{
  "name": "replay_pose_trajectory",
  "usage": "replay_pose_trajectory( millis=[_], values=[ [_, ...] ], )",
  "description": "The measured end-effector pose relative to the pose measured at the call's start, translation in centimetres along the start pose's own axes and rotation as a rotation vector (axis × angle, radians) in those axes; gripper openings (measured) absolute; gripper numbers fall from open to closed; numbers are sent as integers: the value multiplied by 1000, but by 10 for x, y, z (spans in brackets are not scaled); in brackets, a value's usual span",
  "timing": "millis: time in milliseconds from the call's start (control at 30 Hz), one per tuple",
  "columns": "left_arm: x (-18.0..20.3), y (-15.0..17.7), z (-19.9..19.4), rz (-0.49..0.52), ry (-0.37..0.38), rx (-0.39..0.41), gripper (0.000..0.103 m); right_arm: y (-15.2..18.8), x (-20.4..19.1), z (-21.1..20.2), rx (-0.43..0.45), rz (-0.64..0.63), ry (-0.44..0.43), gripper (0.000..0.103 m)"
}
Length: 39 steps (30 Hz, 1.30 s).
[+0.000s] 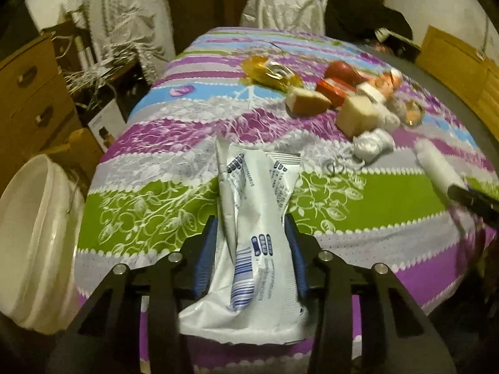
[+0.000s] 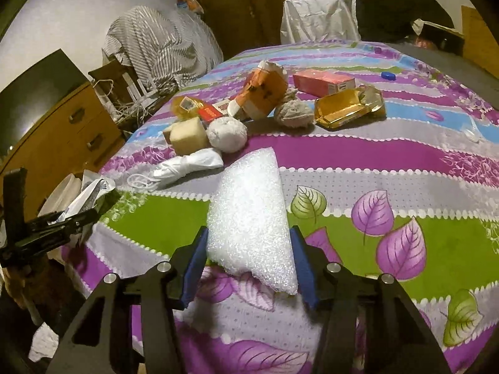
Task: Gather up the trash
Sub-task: 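Carry the foam piece and wrapper in both tools over the white bucket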
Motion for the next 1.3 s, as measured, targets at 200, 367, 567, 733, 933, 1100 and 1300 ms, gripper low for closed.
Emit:
replay_pose_trajectory(
  millis=[200,367,567,733,933,1100,1300],
  values=[
    [-6,-22,-38,-73,-20,88,37,-26,-34,-22,60,-25,-50,53],
    [-25,-40,-69,-134,-44,158,37,-56,-98,-25,89,-130,-127,53],
    [-67,-53,-99,-196,-122,233,37,-82,-181,-10,77,-250,-207,53],
    [-109,-57,-122,-248,-175,277,37,-106,-246,6,63,-297,-289,53],
    [-178,-63,-143,-308,-266,280,37,-135,-331,21,50,-360,-396,53],
    [-243,-73,-160,-376,-348,277,37,-162,-406,37,31,-387,-492,53],
    [-298,-74,-169,-426,-501,291,37,-170,-484,64,-54,-449,-540,53]
  ],
)
Point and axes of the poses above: each gripper's, at about its wrist camera, not at the fingertips, and z roughly the way its jaws point, x to its right, y to its underside, the point moved 10 cm from there along z, roughly the way its jaws point, and after that the axes turned 8 degrees about -z, right-handed, at the moved point
